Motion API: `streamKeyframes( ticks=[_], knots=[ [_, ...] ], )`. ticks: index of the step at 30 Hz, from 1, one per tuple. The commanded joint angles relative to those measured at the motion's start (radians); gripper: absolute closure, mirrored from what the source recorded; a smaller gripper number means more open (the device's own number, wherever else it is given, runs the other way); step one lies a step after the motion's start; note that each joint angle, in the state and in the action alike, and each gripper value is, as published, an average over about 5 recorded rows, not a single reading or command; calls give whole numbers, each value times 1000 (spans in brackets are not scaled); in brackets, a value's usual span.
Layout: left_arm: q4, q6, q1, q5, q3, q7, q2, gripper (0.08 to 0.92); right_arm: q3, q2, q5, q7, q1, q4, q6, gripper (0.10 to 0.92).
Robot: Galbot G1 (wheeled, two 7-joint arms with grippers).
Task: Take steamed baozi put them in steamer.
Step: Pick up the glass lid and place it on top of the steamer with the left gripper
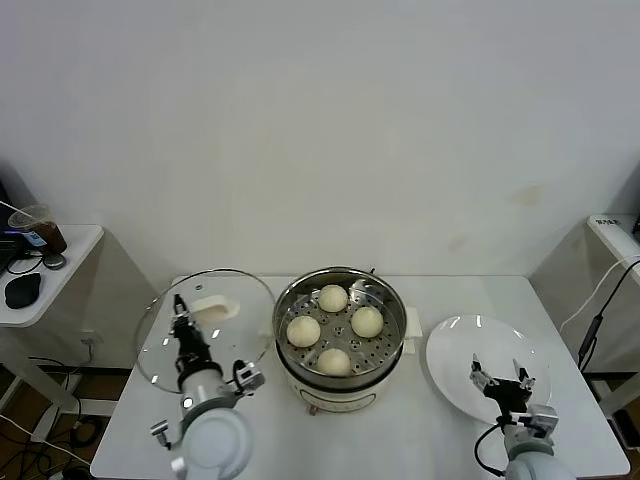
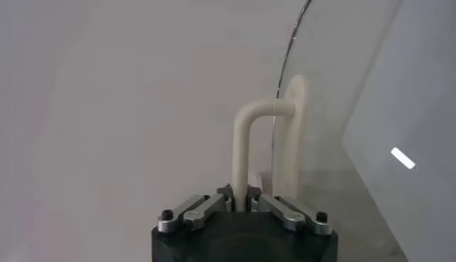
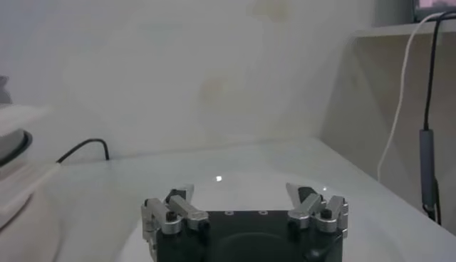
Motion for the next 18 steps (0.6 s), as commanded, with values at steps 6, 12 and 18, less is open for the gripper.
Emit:
streamKeyframes(
  ticks=[6,12,18],
  knots=[
    [113,19,-231,39,382,166,-56,829,21,31,-80,-6,-24,-11,0,203],
    [141,20,-289,-22,480,145,-55,829,35,39,-93,-12,-31,-14,10,203],
    [223,20,-301,-70,516,48,-54,829,44,40,-105,-13,-27,-13,8,203]
  ],
)
